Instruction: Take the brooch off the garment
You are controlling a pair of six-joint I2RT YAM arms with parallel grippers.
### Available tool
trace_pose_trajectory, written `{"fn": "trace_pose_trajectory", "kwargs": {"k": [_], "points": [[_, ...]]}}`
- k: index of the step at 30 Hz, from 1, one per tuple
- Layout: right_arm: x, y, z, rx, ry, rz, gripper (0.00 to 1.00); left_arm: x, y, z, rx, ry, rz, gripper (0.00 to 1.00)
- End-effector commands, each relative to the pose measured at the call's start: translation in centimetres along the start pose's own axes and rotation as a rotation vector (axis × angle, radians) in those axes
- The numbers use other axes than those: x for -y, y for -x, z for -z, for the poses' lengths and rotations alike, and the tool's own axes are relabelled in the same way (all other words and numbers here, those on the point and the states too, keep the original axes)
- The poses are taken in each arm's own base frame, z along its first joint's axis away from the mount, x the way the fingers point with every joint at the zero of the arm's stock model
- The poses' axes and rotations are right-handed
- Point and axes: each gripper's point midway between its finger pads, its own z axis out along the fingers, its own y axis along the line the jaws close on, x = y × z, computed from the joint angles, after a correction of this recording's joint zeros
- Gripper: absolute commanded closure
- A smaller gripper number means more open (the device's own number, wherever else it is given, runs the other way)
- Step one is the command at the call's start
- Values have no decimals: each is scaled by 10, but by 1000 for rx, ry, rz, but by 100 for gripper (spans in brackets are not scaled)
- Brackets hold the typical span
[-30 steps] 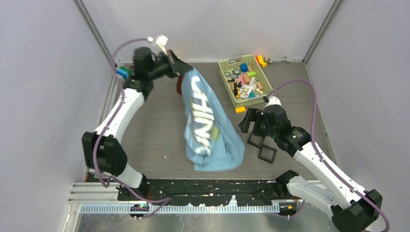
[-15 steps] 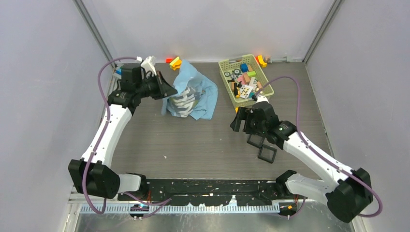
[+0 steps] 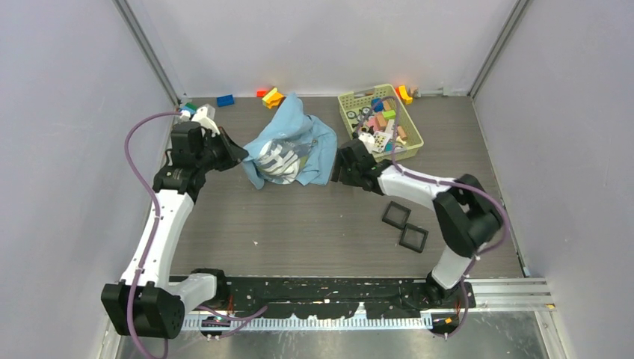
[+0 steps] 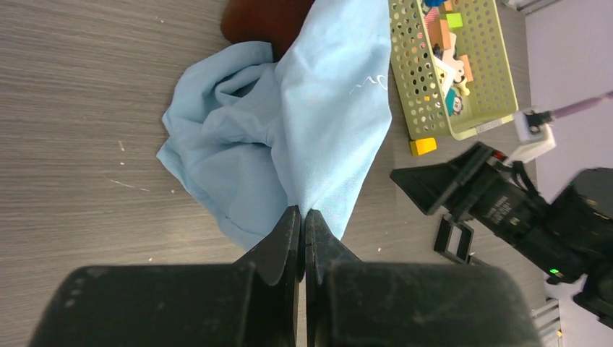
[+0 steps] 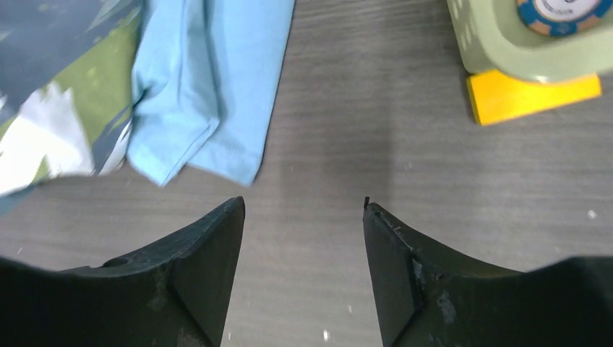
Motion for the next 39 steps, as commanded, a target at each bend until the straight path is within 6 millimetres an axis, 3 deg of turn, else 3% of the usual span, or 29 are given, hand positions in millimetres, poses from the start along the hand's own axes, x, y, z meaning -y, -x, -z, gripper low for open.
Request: {"fn": "trace_pose_trajectory", "kwargs": {"k": [1, 2, 5, 10, 18, 20, 22, 23, 24, 25, 28, 30, 31, 32, 33, 34, 35, 36, 37, 38, 39], "points": [[-31, 29, -26, 110, -14, -45, 34, 4, 28, 3, 66, 7, -20, 100], [-32, 19, -36, 92, -35, -27, 34, 5, 29, 2, 60, 3, -24, 100], [-46, 14, -46, 80, -50, -11, 33, 4, 30, -2, 48, 3, -24, 100], [-48, 8, -61, 94, -111, 21, 32, 4, 32, -4, 47, -15, -9, 100], [-37, -19, -83, 13, -231, 115, 36, 6, 38, -2, 37, -32, -1, 100], [-38, -24, -86, -5, -219, 117, 45, 5, 39, -2, 32, -29, -1, 100], [-39, -26, -86, -18, -209, 122, 64, 6, 41, -1, 27, -29, -2, 100], [-40, -23, -84, -23, -198, 117, 83, 6, 42, -1, 24, -28, -8, 100], [-37, -21, -82, -30, -199, 113, 92, 6, 42, 1, 19, -24, -16, 100], [-38, -13, -75, -18, -189, 107, 98, 5, 43, 1, 16, -13, -21, 100], [-20, 3, -53, 6, -210, 101, 99, 5, 43, 4, 18, -8, -24, 100], [-13, 28, -20, 56, -196, 76, 100, 6, 42, 4, 25, -17, -14, 100], [-2, 27, -13, 49, -209, 82, 100, 7, 42, 5, 28, -24, -10, 100], [0, 43, 5, 78, -184, 56, 100, 8, 42, 6, 28, -28, -7, 100], [10, 39, 12, 64, -189, 66, 100, 9, 40, 8, 23, -28, -3, 100], [13, 54, 30, 89, -159, 48, 100, 9, 40, 10, 22, -25, -2, 100], [23, 49, 38, 71, -172, 51, 100, 9, 40, 12, 23, -19, -1, 100], [27, 61, 55, 97, -155, 35, 100, 8, 41, 16, 28, -8, -1, 100], [40, 56, 63, 80, -174, 36, 100, 8, 42, 19, 38, 3, -4, 100], [40, 64, 81, 114, -151, 28, 100, 8, 44, 24, 49, 15, -11, 100], [50, 57, 87, 100, -166, 32, 100, 5, 45, 29, 61, 35, -19, 100]]}}
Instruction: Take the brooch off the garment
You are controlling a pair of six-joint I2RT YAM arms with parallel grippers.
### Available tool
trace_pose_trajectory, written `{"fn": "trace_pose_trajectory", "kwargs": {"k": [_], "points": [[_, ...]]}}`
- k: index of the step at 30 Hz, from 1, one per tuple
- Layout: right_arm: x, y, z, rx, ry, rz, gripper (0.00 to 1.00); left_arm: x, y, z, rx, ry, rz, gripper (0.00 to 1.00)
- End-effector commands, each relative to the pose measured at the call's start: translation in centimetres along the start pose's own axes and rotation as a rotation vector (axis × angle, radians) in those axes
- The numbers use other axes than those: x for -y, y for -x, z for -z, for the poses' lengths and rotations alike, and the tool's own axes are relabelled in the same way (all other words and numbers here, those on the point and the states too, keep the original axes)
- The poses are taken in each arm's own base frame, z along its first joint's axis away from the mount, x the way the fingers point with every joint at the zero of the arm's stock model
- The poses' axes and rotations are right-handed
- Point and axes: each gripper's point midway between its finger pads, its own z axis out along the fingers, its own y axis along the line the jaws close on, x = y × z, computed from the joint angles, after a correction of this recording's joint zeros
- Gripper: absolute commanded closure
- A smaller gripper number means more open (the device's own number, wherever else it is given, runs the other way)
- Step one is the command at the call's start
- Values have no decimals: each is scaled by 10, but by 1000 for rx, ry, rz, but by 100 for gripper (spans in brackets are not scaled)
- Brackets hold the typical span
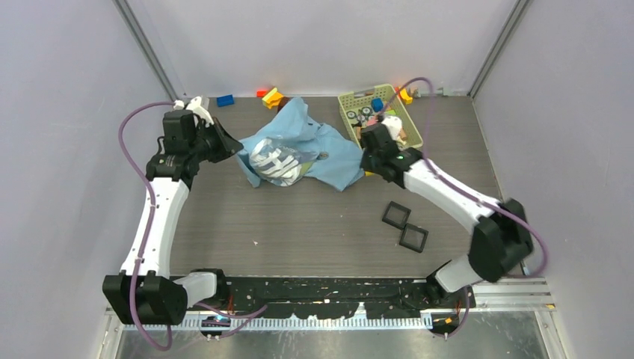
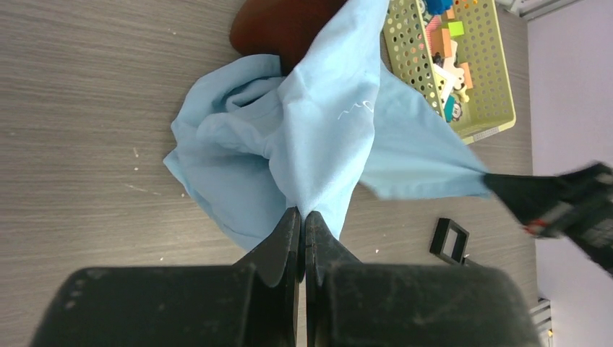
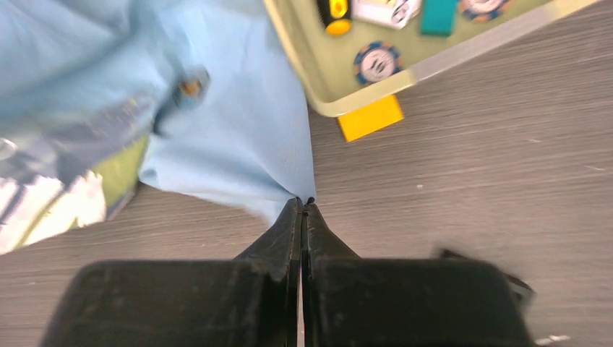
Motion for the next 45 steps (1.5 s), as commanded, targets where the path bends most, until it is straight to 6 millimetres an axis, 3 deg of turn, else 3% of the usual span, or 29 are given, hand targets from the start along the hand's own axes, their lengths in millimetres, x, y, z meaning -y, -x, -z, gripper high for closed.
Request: {"fn": "trace_pose_trajectory", "kwargs": {"k": [1, 5, 8, 10, 12, 16, 18, 19, 21, 23, 28, 29, 35, 42, 45], "points": [[31, 14, 57, 52, 33, -3, 100, 6, 22, 35, 100, 41, -37, 100], [58, 7, 95, 75, 40, -35, 100, -5, 37, 72, 194, 173, -88, 100], [59, 7, 126, 91, 124, -54, 100, -4, 48, 99, 258, 217, -124, 100], [50, -7, 139, 30, 212, -46, 100, -4, 43, 107, 255, 223, -137, 100], [42, -31, 146, -71, 293, -18, 100, -8, 28, 103, 211, 215, -134, 100], [35, -75, 152, -165, 395, 62, 99, -24, -7, 70, 110, 195, -85, 100], [35, -83, 152, -167, 419, 68, 82, -32, -25, 56, 51, 199, -31, 100], [35, -85, 150, -171, 424, 73, 60, -36, -33, 51, 32, 204, 0, 100], [31, -88, 144, -182, 430, 85, 34, -44, -49, 40, -2, 210, 51, 100], [23, -87, 134, -187, 435, 98, 27, -51, -59, 35, -11, 226, 78, 100], [-5, -64, 92, -144, 362, 149, 28, -72, -73, 39, 3, 315, 92, 100], [-19, -51, 91, -107, 369, 161, 29, -75, -75, 40, 3, 327, 86, 100], [-85, -45, 41, -98, 388, 296, 30, -83, -89, 48, 2, 353, 79, 100], [-137, -52, -4, -153, 449, 332, 32, -85, -95, 50, 5, 355, 91, 100], [-144, -67, -28, -192, 423, 336, 34, -85, -95, 52, 8, 357, 88, 100]]}}
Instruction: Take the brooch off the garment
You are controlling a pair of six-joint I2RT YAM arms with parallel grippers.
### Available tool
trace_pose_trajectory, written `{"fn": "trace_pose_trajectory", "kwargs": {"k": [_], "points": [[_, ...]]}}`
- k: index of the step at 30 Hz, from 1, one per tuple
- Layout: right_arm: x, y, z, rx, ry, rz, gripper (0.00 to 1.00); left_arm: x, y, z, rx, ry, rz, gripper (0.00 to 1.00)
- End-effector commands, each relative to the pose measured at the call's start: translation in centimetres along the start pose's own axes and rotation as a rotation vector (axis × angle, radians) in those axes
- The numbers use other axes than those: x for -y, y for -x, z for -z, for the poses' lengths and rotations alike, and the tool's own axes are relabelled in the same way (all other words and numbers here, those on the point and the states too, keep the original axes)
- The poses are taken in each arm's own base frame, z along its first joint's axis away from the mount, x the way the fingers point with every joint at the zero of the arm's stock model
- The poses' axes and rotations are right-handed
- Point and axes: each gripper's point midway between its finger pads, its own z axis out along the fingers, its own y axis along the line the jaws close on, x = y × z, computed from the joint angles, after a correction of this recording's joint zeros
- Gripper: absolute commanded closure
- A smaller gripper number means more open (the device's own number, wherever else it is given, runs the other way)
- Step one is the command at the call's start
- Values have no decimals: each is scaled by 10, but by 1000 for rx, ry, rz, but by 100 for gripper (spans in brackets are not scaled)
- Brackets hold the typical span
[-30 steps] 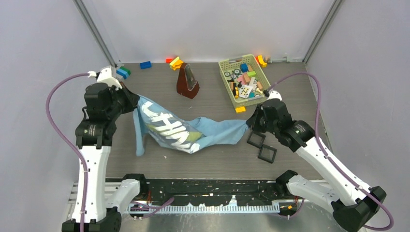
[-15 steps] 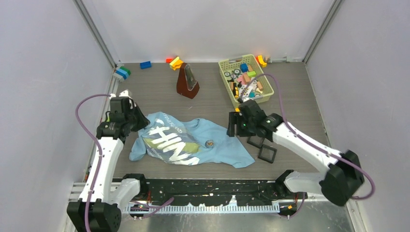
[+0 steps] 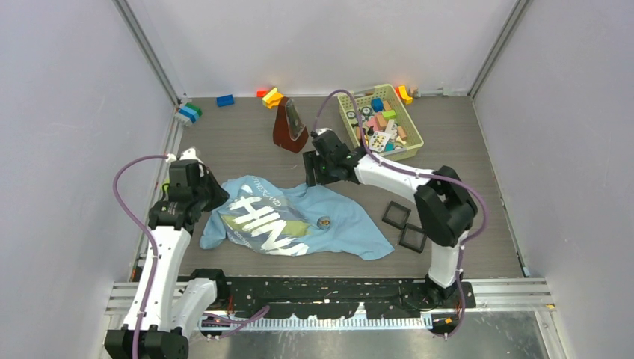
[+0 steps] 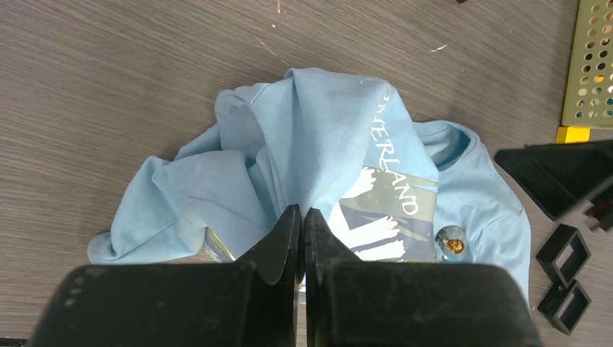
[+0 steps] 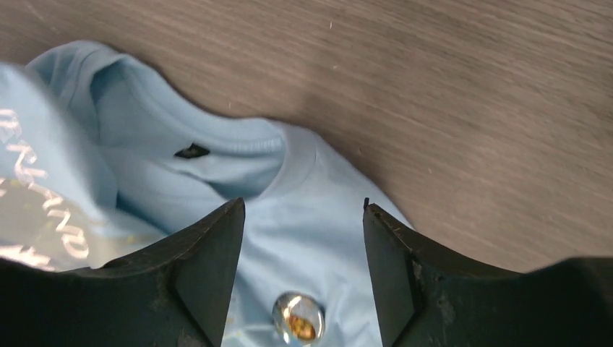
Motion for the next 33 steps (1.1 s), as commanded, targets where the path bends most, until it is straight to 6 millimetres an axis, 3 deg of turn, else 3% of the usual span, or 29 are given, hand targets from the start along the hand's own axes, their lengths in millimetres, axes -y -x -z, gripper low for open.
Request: {"fn": "trace_pose_trajectory", "kwargs": {"k": [1, 5, 8, 10, 13, 16, 17, 21, 22, 24, 27, 30, 33], "points": [[-19, 23, -22, 42, 30, 15, 34, 0, 12, 5, 60, 2, 8, 100], [-13, 7, -49, -13, -24, 22, 35, -1, 14, 7, 75, 2, -1, 100], [-10, -1, -58, -32, -47, 26, 39, 0, 16, 8, 79, 1, -3, 100], [-5, -6, -63, -49, -69, 29, 52, -3, 18, 7, 84, 26, 13, 100], [2, -2, -58, -39, -99, 20, 88, -5, 21, 4, 87, 48, 35, 100], [24, 12, -45, -12, -110, -51, 99, 0, 24, -1, 70, 35, 35, 100], [27, 22, -35, 14, -105, -77, 99, 1, 25, -4, 63, 35, 38, 100], [73, 50, 5, 103, -163, -174, 100, 8, 35, -13, 52, 33, 59, 100], [105, 63, 40, 165, -200, -237, 100, 13, 43, -17, 47, 30, 58, 100], [124, 71, 69, 218, -221, -269, 100, 17, 53, -17, 47, 31, 41, 100], [134, 75, 105, 266, -236, -264, 100, 25, 69, -12, 69, 17, 12, 100], [125, 76, 144, 314, -204, -253, 100, 37, 78, 1, 83, -31, -14, 100], [107, 76, 175, 346, -114, -244, 99, 37, 93, 27, 158, -21, -12, 100]]}}
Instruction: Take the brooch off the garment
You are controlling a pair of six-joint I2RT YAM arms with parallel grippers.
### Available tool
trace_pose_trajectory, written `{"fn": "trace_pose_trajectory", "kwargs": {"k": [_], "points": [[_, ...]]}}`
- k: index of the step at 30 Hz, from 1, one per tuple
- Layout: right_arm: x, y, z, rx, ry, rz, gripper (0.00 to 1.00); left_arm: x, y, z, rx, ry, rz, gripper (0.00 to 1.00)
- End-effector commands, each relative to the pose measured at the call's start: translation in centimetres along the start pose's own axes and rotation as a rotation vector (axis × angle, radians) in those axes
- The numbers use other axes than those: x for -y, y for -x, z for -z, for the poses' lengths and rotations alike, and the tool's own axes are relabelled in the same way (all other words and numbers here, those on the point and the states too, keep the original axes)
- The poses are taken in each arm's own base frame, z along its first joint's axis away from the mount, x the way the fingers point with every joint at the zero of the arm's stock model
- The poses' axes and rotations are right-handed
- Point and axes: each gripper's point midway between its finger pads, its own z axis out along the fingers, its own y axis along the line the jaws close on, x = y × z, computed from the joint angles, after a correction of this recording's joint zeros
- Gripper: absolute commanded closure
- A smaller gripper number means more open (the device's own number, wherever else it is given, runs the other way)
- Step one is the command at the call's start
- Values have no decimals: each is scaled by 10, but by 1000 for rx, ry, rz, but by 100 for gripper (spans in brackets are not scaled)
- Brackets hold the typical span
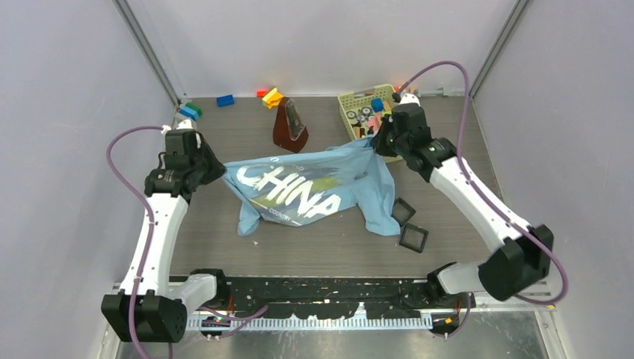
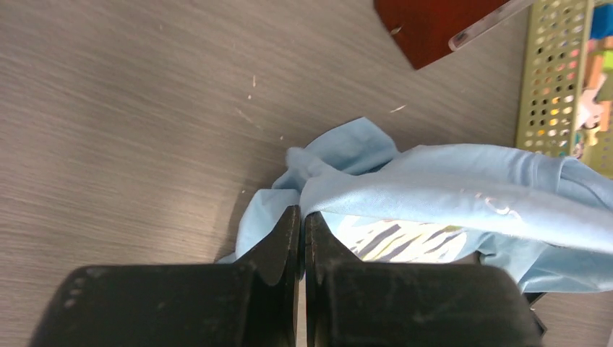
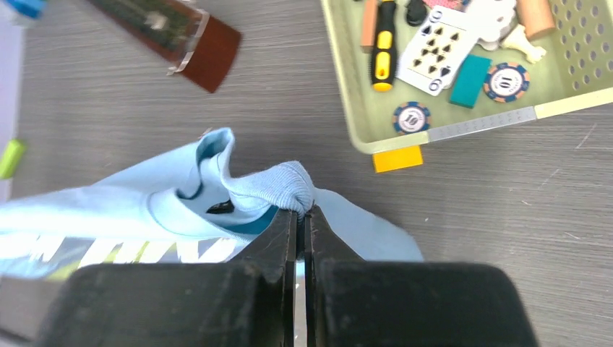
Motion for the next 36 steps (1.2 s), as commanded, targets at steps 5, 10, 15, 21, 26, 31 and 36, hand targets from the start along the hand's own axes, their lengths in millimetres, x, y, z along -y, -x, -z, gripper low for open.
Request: {"fn": "trace_pose_trajectory", "kwargs": {"k": [5, 10, 15, 21, 26, 31, 36], "points": [[-50, 8, 110, 56, 346, 9, 99, -3, 69, 116, 402, 19, -35, 100], [-81, -15, 174, 10, 609, 26, 99, -16, 98, 199, 603, 86, -24, 100], [-66, -55, 194, -112, 592, -12, 99, 11, 126, 215, 587, 36, -66, 100], [-55, -73, 175, -193, 484, -176, 100, 67, 154, 82, 343, -81, -66, 100], [-47, -65, 115, -181, 314, -252, 100, 80, 133, -63, 152, 55, -134, 100], [-50, -48, 47, -153, 244, -267, 92, 79, 87, -132, -3, 129, -189, 91], [-41, -68, 14, -223, 206, -227, 21, 64, 57, -128, -85, 148, -184, 25]]}}
